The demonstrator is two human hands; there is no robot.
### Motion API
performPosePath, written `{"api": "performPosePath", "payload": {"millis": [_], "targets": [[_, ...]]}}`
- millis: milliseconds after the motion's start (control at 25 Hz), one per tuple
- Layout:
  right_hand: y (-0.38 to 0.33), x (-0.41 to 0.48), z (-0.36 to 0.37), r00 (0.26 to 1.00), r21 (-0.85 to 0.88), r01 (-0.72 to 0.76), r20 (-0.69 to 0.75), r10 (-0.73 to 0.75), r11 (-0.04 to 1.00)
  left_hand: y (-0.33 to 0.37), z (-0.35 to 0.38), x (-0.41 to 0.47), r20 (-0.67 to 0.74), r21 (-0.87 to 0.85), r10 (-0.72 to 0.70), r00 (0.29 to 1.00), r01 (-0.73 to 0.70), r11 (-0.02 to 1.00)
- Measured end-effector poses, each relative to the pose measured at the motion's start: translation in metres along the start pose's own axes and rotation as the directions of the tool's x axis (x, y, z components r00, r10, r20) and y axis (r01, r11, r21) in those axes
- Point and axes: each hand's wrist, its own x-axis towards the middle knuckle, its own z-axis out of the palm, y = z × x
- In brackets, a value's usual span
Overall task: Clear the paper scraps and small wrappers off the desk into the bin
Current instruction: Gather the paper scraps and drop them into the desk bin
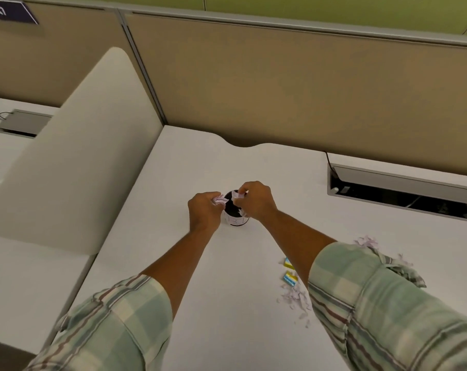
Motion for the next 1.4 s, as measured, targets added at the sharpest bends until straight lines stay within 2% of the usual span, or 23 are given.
{"api": "performPosePath", "payload": {"millis": [200,400,560,680,800,920,1080,1160,1240,1320,1400], "targets": [[-0.003,0.01,-0.002,1.0,-0.061,0.001,-0.015,-0.002,0.998,-0.004,0.001,0.011,-0.005,-0.059,0.001,1.0,-0.001,0.998],[0.02,0.008,-0.007,0.992,0.09,-0.048,-0.109,0.058,0.995,0.01,0.009,0.014,-0.02,-0.052,0.029,0.999,-0.03,0.998],[0.045,-0.008,-0.012,0.983,0.145,-0.058,-0.165,0.082,0.988,0.02,0.02,0.014,-0.005,-0.041,0.052,0.999,-0.052,0.998],[0.063,-0.02,-0.017,0.977,0.156,-0.052,-0.197,0.083,0.986,0.024,0.021,0.007,0.053,-0.019,0.105,0.993,-0.104,0.994],[0.075,-0.03,-0.023,0.967,0.138,-0.039,-0.244,0.072,0.99,0.021,0.019,0.0,0.128,0.078,0.181,0.975,-0.192,0.978],[0.083,-0.041,-0.024,0.963,0.1,-0.023,-0.265,0.049,0.995,0.015,0.019,-0.003,0.205,0.126,0.162,0.965,-0.191,0.974],[0.102,-0.06,-0.025,0.966,0.087,-0.017,-0.257,0.039,0.996,0.008,0.02,-0.002,0.229,0.121,0.137,0.964,-0.168,0.978],[0.115,-0.072,-0.029,0.968,0.059,-0.015,-0.25,0.029,0.998,0.007,0.019,-0.006,0.19,0.082,0.13,0.973,-0.148,0.986],[0.135,-0.087,-0.037,0.97,0.035,-0.033,-0.241,0.04,0.999,0.007,0.018,-0.02,0.089,0.045,0.159,0.983,-0.163,0.986],[0.161,-0.102,-0.048,0.967,0.006,-0.072,-0.244,0.072,0.997,0.007,0.025,-0.044,-0.015,0.032,0.222,0.975,-0.221,0.975],[0.192,-0.117,-0.065,0.955,-0.008,-0.144,-0.262,0.137,0.989,0.006,0.04,-0.072,-0.031,0.036,0.271,0.962,-0.269,0.962]]}}
